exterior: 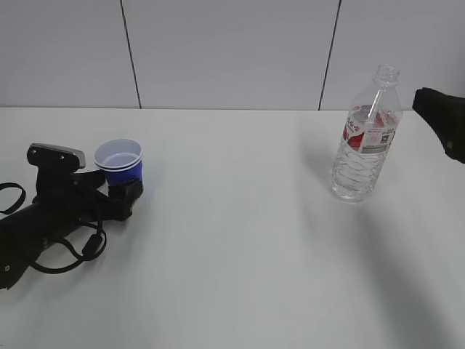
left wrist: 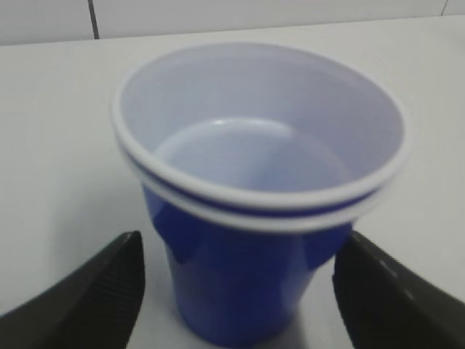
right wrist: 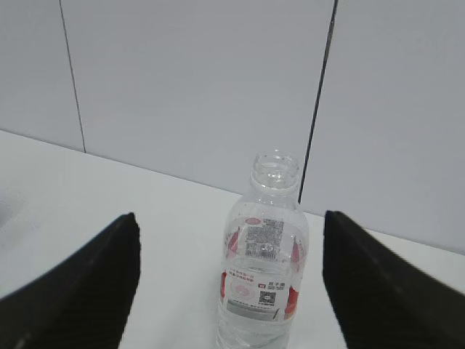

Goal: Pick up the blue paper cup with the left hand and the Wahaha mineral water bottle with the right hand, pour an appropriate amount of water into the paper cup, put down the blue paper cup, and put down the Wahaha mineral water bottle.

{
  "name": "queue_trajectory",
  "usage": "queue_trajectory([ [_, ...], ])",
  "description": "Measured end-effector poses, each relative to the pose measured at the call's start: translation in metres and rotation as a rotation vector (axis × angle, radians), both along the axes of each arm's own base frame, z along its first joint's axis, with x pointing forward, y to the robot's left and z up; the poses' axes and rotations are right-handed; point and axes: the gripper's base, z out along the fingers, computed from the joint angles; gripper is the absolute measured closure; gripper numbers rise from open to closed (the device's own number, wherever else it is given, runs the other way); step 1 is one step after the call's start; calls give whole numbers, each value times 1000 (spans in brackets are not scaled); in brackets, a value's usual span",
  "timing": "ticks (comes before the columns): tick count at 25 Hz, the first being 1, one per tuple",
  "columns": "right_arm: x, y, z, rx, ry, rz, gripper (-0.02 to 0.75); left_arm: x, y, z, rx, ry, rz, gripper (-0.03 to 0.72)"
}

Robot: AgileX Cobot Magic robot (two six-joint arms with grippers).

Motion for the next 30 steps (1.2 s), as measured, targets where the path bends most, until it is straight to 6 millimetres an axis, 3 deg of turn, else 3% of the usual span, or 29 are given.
queue_trajectory([
  [18,0,1,2,8,-20,12,150,22,-6,5,-16,-66,-4,95],
  [30,0,2,3,10,-26,17,151,21,-6,-5,-9,-41,-10,104],
])
